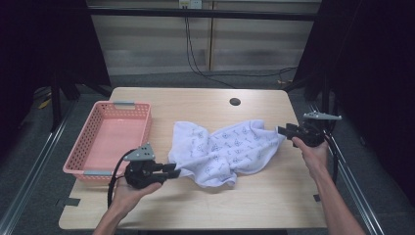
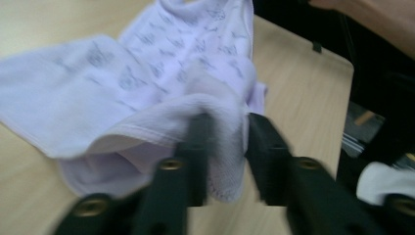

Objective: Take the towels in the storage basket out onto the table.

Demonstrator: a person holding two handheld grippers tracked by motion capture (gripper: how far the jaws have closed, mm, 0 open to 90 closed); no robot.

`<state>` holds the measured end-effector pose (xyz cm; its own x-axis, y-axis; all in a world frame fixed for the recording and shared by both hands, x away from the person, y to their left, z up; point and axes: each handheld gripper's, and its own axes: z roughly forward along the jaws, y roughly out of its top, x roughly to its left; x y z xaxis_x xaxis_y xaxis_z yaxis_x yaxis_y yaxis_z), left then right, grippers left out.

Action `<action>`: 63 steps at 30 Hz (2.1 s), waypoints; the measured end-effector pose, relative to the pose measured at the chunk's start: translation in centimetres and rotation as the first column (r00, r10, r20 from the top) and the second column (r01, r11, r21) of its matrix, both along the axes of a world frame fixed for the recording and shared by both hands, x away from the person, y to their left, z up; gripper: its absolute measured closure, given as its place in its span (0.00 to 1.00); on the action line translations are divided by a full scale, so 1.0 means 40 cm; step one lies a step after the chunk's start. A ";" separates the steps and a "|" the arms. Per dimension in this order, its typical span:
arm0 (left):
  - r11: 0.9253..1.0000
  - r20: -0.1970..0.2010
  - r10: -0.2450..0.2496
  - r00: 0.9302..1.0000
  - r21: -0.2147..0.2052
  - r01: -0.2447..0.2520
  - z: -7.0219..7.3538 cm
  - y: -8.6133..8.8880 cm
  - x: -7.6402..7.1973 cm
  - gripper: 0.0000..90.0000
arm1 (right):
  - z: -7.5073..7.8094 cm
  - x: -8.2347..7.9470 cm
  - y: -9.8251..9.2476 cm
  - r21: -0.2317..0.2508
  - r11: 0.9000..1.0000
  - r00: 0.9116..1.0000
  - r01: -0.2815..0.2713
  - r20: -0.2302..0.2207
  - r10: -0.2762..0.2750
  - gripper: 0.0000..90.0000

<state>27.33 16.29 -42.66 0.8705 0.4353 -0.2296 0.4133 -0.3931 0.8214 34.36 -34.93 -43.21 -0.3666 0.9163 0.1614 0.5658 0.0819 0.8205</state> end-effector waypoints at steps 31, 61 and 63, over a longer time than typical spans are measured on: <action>0.971 -0.105 -0.067 0.992 0.223 0.089 -0.173 -0.158 0.018 0.94 | -0.107 -0.328 0.234 0.007 0.923 0.920 -0.385 -0.082 0.384 0.39; 0.999 -0.074 -0.018 0.997 0.047 0.021 -0.109 -0.138 0.035 0.75 | -0.161 -0.174 0.273 -0.052 0.924 0.919 -0.378 -0.144 0.367 0.87; 0.999 -0.070 -0.001 0.998 0.050 0.004 -0.110 -0.135 0.055 0.73 | -0.160 -0.170 0.228 -0.070 0.934 0.930 -0.351 -0.144 0.338 0.86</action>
